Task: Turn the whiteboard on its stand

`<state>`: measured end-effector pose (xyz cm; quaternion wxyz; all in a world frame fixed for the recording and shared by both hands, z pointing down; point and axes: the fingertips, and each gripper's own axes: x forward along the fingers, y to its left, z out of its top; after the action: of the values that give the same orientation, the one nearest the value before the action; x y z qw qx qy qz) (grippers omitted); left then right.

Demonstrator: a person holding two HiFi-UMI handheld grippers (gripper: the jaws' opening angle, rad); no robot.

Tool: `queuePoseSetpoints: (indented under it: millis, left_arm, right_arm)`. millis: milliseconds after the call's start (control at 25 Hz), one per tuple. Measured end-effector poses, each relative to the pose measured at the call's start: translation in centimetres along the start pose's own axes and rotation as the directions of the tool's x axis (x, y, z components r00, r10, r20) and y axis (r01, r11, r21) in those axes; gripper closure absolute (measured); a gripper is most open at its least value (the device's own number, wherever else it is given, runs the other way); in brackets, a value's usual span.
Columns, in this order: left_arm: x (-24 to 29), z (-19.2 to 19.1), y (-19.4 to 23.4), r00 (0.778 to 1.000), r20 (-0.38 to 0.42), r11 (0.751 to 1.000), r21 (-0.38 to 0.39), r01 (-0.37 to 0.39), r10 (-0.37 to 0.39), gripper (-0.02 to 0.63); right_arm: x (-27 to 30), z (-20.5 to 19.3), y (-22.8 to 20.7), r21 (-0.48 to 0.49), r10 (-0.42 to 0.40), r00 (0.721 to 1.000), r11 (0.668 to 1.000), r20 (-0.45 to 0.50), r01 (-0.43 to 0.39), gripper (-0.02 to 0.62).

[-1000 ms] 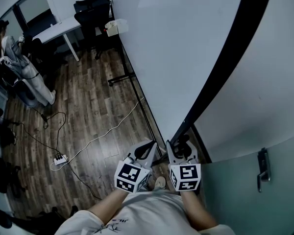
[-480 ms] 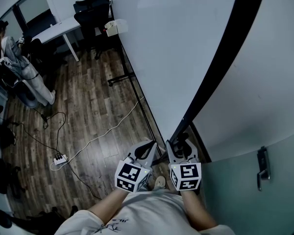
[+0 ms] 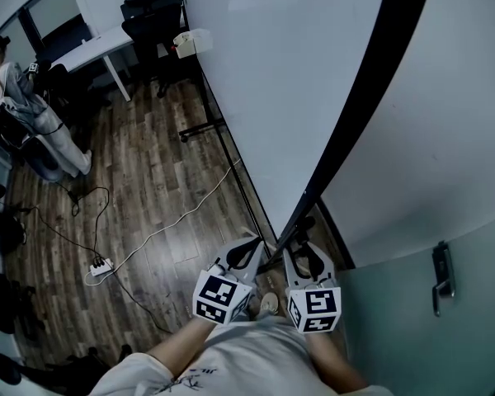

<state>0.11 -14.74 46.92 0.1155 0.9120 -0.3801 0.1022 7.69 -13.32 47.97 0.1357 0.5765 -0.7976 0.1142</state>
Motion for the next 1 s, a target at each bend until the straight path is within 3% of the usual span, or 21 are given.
queuePoseSetpoints:
  millis: [280,640,1000]
  left_arm:
    - [-0.3,-0.7,-0.8,1.000,-0.010,1.000,-0.018,0.002,-0.002,0.595]
    - [-0.7,-0.6,-0.8,1.000,-0.004,1.000,-0.020,-0.012,0.012,0.595]
    - [-0.9,-0.3,-0.4,1.000,0.000,1.000,-0.015,-0.016,0.016,0.595]
  right_arm:
    - [-0.4,-0.5,0.8,0.000,0.018,1.000,1.000,-0.003,-0.018,0.538]
    - [-0.3,-0.3,2.1,0.005,0.091,0.996,0.996,-0.001,-0.091,0.588]
    - [0.0,0.3,2.8,-0.015,0.110,0.994,0.994,-0.007,-0.110,0.589]
